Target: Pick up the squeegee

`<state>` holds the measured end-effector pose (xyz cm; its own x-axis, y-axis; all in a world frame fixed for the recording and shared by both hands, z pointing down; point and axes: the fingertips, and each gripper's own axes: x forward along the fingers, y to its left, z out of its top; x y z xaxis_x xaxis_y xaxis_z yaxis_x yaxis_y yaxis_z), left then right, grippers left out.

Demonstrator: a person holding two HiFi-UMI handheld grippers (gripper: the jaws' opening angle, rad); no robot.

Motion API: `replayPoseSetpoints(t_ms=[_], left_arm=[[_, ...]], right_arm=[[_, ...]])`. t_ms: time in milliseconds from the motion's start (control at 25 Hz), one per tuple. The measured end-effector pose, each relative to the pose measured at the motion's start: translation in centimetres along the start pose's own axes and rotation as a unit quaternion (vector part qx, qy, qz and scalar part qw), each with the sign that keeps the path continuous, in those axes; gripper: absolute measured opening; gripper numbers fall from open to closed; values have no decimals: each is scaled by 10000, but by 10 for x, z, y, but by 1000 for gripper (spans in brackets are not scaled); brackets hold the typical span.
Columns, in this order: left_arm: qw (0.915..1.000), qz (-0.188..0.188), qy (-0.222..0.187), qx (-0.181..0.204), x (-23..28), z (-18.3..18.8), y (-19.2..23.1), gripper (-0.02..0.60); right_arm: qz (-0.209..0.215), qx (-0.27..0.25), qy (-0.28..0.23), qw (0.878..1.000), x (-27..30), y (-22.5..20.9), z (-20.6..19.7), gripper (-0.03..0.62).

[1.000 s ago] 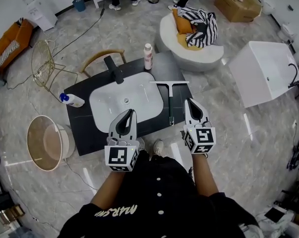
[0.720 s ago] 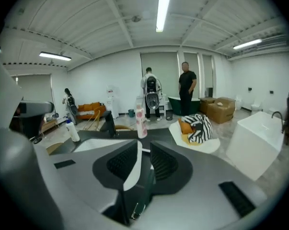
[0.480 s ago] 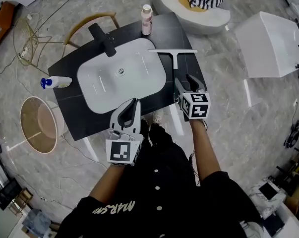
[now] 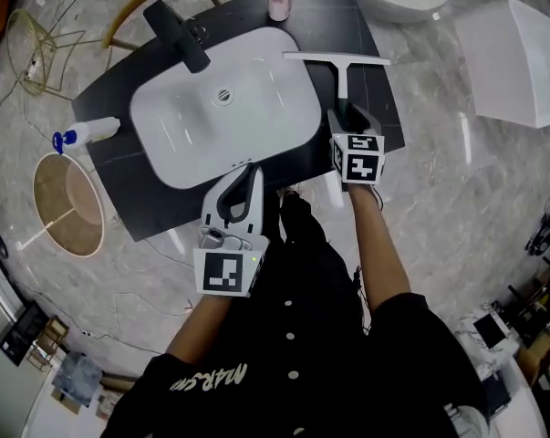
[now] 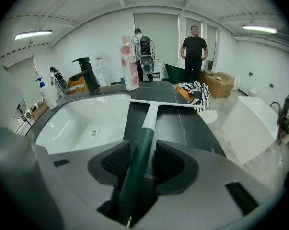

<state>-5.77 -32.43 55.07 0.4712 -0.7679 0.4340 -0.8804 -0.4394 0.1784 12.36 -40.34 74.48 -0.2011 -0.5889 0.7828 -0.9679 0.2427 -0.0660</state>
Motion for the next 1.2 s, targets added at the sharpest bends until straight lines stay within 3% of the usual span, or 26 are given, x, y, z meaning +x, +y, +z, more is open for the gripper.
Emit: replayPoseSetpoints(t_ms=[520,960,1200], left_arm=[[9997,140,125,-153,5,-12,10,21],[9992,214,-313,160,-4,24,11,21],[9973,195,-631,323,-10,61,10,21]], right_arm=[[-155,165,-87,9997,8,-7,1,105],[-335,-347,-775,9958,-39,-15,43,89],[-203,-396,-1609,9860,-104,1,102,89]])
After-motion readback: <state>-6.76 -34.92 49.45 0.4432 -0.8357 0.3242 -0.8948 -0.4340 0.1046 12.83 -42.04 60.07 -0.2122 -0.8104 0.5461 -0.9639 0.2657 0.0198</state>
